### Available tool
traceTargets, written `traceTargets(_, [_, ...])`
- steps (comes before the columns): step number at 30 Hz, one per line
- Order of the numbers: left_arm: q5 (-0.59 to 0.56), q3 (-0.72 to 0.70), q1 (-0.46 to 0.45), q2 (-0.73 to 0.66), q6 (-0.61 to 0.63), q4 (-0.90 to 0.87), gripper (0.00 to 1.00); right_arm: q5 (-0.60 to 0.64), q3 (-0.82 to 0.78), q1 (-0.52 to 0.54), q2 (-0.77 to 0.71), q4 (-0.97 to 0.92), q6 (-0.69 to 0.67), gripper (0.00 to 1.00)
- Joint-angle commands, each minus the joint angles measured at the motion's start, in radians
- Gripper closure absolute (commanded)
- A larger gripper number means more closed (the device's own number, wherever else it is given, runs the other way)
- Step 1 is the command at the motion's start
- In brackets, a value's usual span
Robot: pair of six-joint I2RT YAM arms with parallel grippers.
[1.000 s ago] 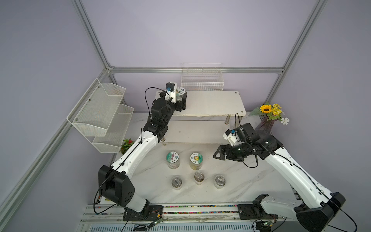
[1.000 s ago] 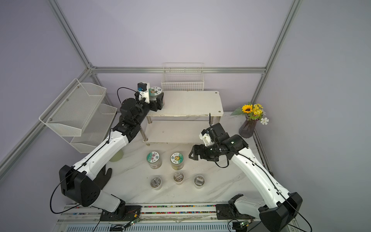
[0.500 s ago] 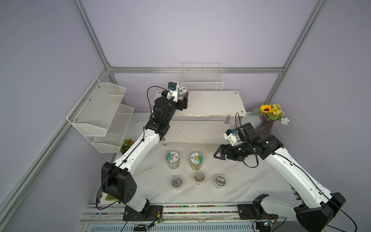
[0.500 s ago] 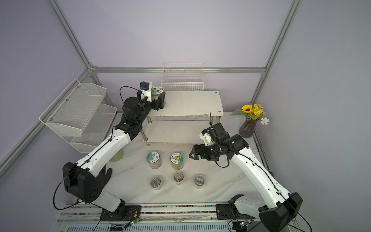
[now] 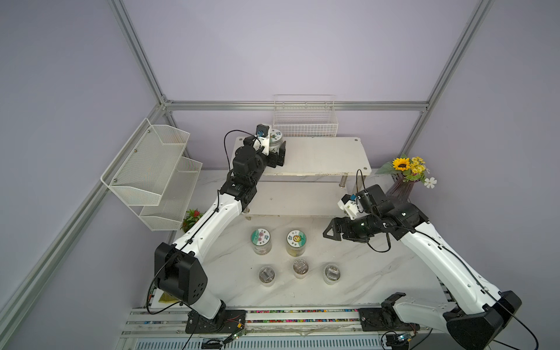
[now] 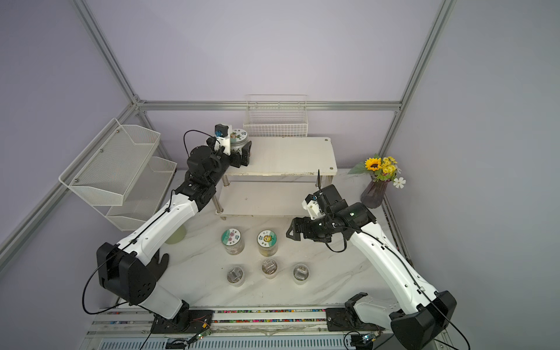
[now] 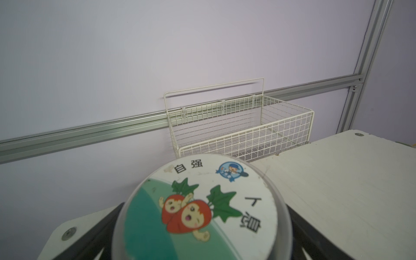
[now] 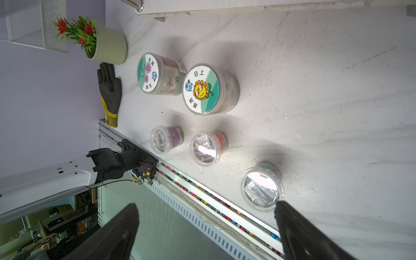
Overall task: Place the seed container on the shelf
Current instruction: Place the seed jar on the shelf.
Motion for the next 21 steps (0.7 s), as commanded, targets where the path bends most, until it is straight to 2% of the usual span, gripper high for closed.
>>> traceTargets(1, [-0.006,0.029,-0.007,-0.038,0.022,0.008,0.00,-0.010,0.018,-0.005,0.007,0.018,-0.013,0.03])
traceTargets(12, [-0.018,0.053,-0.023,-0.079,0.020,-0.040,0.00,-0.006,0.036,-0.007,0.010,0.011,-0.004,0.03])
traceTargets(21, [-0.067,0.023,-0.032,-0.204,0.018,-0.124,0.00,0.002,0.053,-0.008,-0.001,0.006,0.017,0.03])
